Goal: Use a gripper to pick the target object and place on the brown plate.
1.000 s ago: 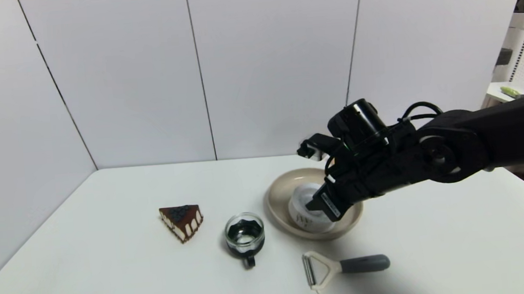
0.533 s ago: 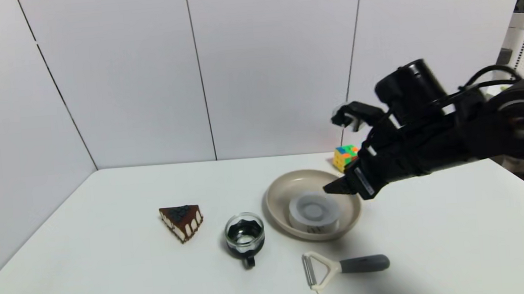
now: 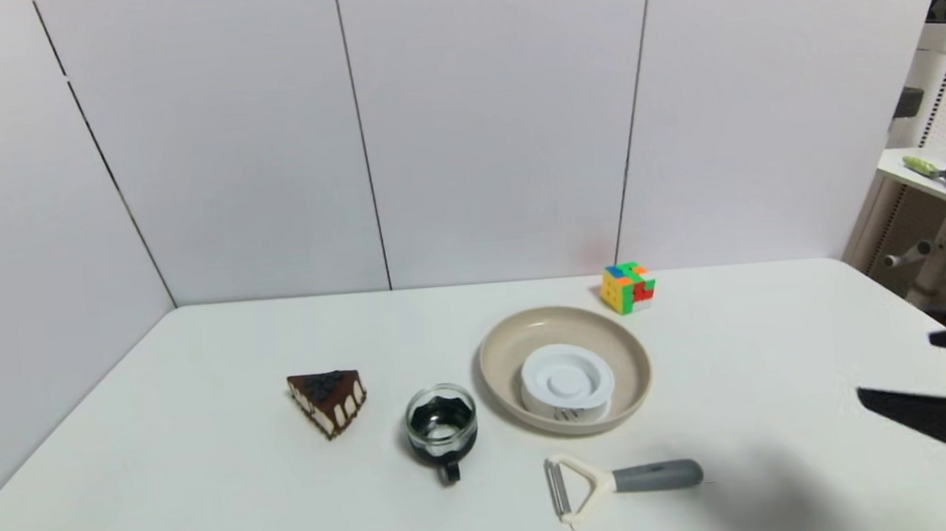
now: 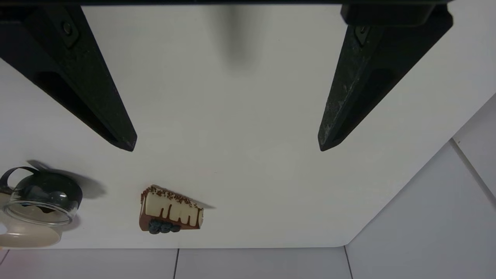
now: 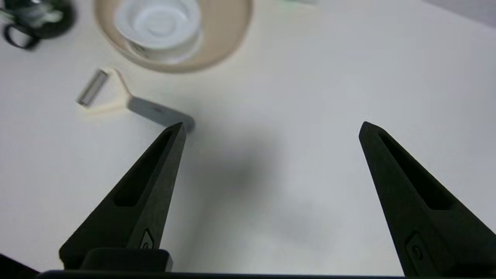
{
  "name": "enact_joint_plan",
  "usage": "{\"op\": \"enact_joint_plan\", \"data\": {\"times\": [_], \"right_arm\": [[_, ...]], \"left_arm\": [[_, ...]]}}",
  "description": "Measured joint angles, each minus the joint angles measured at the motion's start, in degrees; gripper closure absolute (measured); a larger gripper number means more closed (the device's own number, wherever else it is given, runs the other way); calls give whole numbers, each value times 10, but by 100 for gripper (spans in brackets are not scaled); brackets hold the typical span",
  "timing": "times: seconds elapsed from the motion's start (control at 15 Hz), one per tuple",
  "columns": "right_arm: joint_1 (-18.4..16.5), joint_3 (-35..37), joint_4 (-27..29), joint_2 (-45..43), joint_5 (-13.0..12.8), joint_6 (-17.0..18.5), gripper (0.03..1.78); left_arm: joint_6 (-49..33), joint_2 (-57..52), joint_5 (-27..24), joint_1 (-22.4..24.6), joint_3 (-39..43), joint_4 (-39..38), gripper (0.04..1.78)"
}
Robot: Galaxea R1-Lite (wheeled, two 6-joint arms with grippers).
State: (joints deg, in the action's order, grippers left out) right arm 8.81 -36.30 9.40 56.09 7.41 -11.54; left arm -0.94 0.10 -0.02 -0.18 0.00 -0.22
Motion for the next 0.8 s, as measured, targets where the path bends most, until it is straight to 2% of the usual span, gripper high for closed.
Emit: {"op": "enact_joint_plan", "data": {"times": [0.2,0.33,0.4,0.6,0.8], "right_arm": [[-60,221,-144,-179,-3,0,21],[-81,318,-215,-285,-8,6,18],[-85,339,-211,-334,-12,9,17],[-89,358,-127,-474,-35,24,15],[-89,362,-93,-537,-55,80,13]], "left_arm": [[0,0,0,0,0,0,13],[0,0,0,0,0,0,13],[0,0,0,0,0,0,13],[0,0,0,0,0,0,13],[0,0,0,0,0,0,13]]}}
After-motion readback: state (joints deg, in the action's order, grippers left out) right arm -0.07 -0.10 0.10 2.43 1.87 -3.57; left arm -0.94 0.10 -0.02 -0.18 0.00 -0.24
